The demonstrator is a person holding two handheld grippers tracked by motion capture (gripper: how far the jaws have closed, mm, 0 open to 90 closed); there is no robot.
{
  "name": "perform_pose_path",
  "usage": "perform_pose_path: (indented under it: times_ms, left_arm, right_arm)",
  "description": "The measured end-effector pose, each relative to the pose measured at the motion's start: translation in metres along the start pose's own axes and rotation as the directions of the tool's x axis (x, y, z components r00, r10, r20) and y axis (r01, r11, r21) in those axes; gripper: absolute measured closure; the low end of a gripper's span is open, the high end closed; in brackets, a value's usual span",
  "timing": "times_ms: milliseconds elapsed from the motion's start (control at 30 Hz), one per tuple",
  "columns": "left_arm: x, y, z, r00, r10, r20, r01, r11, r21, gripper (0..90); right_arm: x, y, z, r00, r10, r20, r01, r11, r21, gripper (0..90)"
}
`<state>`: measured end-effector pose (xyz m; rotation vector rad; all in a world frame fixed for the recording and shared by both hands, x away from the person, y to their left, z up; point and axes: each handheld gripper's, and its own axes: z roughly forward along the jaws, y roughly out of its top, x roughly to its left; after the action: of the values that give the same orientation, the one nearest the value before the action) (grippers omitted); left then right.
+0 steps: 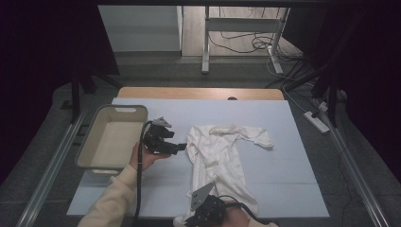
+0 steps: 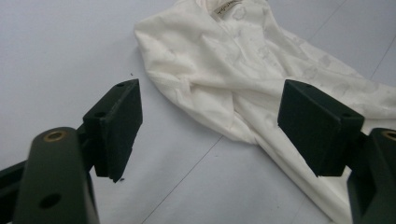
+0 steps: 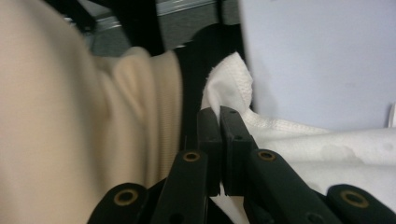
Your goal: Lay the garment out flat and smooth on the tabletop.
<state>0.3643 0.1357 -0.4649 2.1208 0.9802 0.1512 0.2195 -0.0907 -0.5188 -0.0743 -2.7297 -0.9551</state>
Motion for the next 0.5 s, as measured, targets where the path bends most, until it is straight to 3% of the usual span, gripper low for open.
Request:
perform_pose_path:
  times_ms: [100,200,267,300,400,500]
  left_arm:
    - [0.0,0.0,0.0,1.0,-0.001,0.002,0.001,1.0,-0.001,22.5]
    - [0.001,0.0,0.001,1.0,-0.003,0.002,0.003,1.0,0.0,22.5]
    - [0.0,0.0,0.001,1.0,-0.002,0.003,0.002,1.0,0.002,22.5]
    - [0.0,0.0,0.001,1.0,0.001,0.003,-0.001,1.0,0.002,22.4]
    - [0.0,0.0,0.001,1.0,0.001,0.003,-0.001,1.0,0.003,22.4]
    - [0.0,0.0,0.001,1.0,0.002,0.002,-0.002,1.0,0.004,22.4]
  right_arm:
    - [0.006,-0.002,0.004,0.9992,-0.013,-0.036,0.015,0.999,0.03,87.5]
    - [0.009,-0.004,0.005,0.9989,-0.027,-0.038,0.029,0.999,0.037,85.5]
    - [0.009,-0.004,0.002,0.9991,-0.024,-0.034,0.025,0.999,0.023,76.8]
    - [0.009,-0.004,0.0,0.9997,-0.019,-0.018,0.02,1.0,0.005,69.4]
    - [0.008,-0.002,-0.016,0.9985,-0.015,0.053,0.019,0.998,-0.065,58.5]
    - [0.001,-0.004,-0.04,0.9876,0.021,0.156,0.0,0.991,-0.134,55.0]
